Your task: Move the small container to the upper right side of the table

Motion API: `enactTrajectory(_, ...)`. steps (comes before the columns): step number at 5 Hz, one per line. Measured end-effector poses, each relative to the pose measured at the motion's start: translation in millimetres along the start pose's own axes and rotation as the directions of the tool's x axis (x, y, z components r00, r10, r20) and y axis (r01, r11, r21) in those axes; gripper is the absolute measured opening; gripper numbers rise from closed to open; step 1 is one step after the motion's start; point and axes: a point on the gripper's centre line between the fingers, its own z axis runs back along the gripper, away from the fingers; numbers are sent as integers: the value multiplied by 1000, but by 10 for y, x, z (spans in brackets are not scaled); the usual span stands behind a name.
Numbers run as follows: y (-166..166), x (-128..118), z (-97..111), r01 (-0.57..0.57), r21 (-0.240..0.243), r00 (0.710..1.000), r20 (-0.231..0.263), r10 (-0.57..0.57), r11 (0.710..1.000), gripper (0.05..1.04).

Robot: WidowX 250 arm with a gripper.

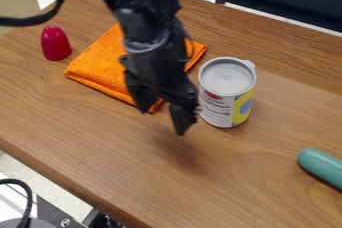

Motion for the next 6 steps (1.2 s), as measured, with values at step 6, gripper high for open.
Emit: enactTrajectory(6,1138,474,48,-463,125,886,52,460,877,999)
